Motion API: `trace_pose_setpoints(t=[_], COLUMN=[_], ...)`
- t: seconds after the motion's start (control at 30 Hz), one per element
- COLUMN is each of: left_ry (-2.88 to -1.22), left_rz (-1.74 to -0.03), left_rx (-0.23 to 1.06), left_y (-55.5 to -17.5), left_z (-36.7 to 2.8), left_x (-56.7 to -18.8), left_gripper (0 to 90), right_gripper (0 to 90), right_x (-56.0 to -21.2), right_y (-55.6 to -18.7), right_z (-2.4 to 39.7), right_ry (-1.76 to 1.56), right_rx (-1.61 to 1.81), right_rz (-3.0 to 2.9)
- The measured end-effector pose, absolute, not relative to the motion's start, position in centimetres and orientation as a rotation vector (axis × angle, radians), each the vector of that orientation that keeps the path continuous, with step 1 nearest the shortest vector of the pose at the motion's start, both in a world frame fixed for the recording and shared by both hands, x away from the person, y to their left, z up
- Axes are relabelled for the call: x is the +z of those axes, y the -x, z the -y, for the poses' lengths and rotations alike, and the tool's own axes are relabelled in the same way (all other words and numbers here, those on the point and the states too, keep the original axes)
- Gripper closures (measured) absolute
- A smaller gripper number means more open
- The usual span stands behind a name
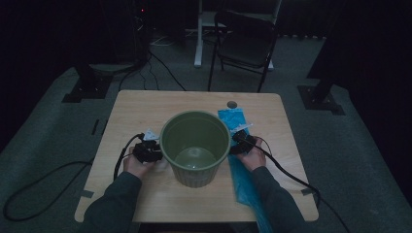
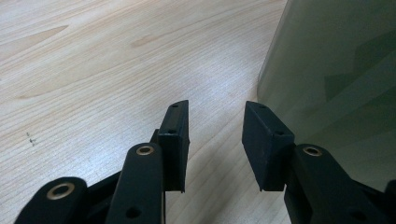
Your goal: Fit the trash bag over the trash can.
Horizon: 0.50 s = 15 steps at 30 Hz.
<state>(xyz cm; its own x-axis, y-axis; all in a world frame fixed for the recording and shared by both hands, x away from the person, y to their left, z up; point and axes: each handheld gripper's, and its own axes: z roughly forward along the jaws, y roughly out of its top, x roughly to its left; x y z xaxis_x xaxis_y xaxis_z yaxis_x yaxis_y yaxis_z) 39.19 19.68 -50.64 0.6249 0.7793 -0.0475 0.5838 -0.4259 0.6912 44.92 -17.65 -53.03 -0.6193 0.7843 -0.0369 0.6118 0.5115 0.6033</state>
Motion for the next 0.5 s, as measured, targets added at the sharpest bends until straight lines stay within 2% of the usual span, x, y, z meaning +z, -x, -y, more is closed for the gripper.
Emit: trace_pose_setpoints(t=[0.5], left_ry=[-2.175], left_rz=[-1.068], left_rx=[0.368], left_y=[-39.1], left_z=[-19.8], left_x=[-50.8], left_gripper=[61.4], right_gripper=[20.0], right_x=[-53.1], right_y=[-45.2], right_z=[20.0], right_ry=[-1.293], right_rx=[0.76], right_rz=[-2.447])
